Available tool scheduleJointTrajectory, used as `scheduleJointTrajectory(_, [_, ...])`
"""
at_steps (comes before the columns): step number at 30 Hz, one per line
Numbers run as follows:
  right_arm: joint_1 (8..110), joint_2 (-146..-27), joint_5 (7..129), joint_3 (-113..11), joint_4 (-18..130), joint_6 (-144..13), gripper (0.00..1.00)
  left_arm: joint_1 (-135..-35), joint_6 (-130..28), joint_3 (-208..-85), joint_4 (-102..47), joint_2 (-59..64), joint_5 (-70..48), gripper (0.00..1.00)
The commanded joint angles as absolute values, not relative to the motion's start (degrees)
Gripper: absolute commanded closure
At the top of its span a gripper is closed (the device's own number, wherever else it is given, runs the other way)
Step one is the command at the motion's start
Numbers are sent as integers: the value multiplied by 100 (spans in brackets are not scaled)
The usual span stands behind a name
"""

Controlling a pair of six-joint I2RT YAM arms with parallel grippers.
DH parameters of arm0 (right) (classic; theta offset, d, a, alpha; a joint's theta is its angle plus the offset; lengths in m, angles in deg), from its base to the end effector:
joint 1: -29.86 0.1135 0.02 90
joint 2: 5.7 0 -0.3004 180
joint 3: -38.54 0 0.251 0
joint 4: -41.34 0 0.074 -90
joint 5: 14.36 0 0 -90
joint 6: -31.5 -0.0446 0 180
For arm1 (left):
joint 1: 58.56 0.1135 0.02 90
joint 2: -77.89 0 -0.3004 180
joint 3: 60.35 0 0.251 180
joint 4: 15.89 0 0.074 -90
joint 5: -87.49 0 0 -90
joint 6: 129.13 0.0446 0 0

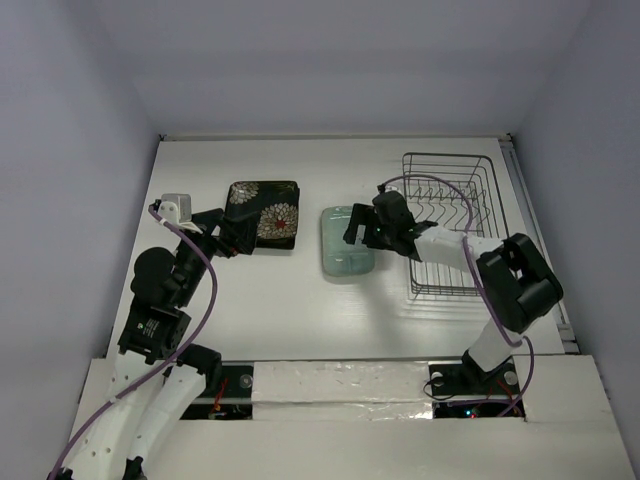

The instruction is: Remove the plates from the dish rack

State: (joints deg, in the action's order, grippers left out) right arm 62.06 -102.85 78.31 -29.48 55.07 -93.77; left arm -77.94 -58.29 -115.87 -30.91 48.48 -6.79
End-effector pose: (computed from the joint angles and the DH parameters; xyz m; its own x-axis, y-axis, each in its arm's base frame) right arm 0.3087 0.1920 0.2087 -0.7606 0.2027 -0.6168 -0.0786 0.9143 0.3974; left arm 0.0932 -0.0363 0.3943 0.0401 -0.3611 -0.9317 0.4374 0.8447 -0.3085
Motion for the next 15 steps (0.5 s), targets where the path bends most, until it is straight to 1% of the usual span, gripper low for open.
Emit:
scheduleJointTrajectory(1, [6194,-9941,8292,-3381,5822,-9103,0,-7764,-5803,-11593,-2911,4845,-735,1])
scheduleJointTrajectory(6, [6299,-9422,8785,-3619,6298,-8909,0,-7764,-5794,-11593,-2928,4854,-682,1])
scheduleJointTrajectory(10, [6404,-8763,8961,-3751,6492,-8769,0,-7711,-5803,-11593,-2928,4836,-664,1])
scheduleJointTrajectory(11, [6405,-8405,9039,-3760,6483,-8673,2,-7711,-5794,-11601,-2919,4836,-690,1])
scheduleJointTrajectory(13, [6405,-7990,9084,-3751,6422,-8576,10,-7711,-5803,-11610,-2937,4836,-708,1])
scheduleJointTrajectory(14, [6405,-7492,9197,-3708,6387,-8471,54,-7711,-5803,-11602,-2928,4836,-708,1])
scheduleJointTrajectory(15, [6405,-7218,9303,-3690,6352,-8426,85,-7711,-5803,-11602,-2928,4862,-700,1])
